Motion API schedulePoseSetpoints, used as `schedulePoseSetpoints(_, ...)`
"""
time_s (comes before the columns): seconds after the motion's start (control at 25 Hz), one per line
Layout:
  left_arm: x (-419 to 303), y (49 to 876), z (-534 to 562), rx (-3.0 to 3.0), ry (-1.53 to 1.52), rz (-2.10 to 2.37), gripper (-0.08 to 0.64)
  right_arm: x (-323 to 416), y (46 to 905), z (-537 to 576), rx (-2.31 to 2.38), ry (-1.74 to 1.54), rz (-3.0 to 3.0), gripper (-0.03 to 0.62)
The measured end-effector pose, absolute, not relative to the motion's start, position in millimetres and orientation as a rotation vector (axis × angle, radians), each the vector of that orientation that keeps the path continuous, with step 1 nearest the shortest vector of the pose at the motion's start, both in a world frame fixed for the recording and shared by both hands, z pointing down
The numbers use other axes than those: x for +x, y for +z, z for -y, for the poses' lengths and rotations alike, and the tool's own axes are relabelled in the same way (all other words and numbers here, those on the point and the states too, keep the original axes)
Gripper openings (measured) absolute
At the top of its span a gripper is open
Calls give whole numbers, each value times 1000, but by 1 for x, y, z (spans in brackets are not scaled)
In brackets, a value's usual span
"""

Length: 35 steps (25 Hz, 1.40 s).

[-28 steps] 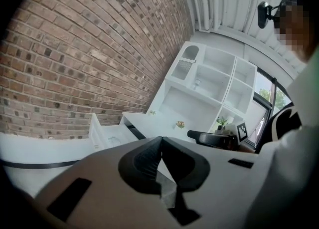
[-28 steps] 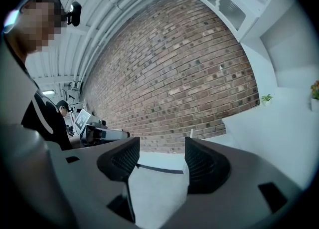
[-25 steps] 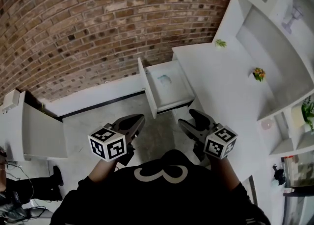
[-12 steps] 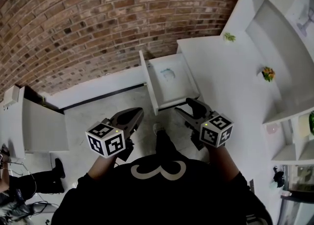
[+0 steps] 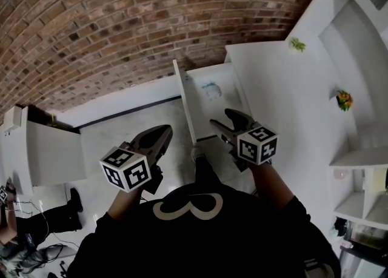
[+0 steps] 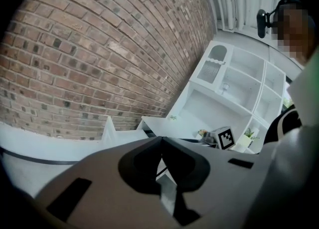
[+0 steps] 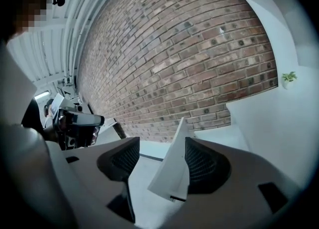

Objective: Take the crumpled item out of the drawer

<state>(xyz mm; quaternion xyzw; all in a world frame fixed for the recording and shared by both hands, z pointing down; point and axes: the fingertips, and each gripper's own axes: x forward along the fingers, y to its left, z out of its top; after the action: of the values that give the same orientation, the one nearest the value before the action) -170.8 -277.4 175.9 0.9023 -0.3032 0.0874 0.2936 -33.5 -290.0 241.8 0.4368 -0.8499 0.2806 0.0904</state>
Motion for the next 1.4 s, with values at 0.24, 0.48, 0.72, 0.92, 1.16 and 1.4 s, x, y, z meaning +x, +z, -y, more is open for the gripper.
schedulePoseSetpoints(0.24, -172, 189, 321, 2354, 226, 854, 3, -26, 281, 351, 1306, 847, 2445, 282)
schedulePoseSetpoints(0.48, -181, 203, 356, 2290, 214, 908, 3, -19, 343, 404, 1316, 831, 2290, 294)
schedulePoseSetpoints(0.72, -191, 221, 395, 2222, 222, 969, 3, -3, 402, 448, 1326, 867, 2142, 308)
schedulePoseSetpoints(0.92, -187, 245, 413, 2164, 249, 980, 3, 5, 447, 465, 1280, 885, 2067, 322)
schedulePoseSetpoints(1.16, -187, 271, 433, 2125, 300, 993, 3, 16, 490, 485, 1236, 895, 1980, 336)
schedulePoseSetpoints(1.4, -182, 287, 444, 2104, 331, 991, 3, 21, 526, 488, 1195, 950, 1911, 348)
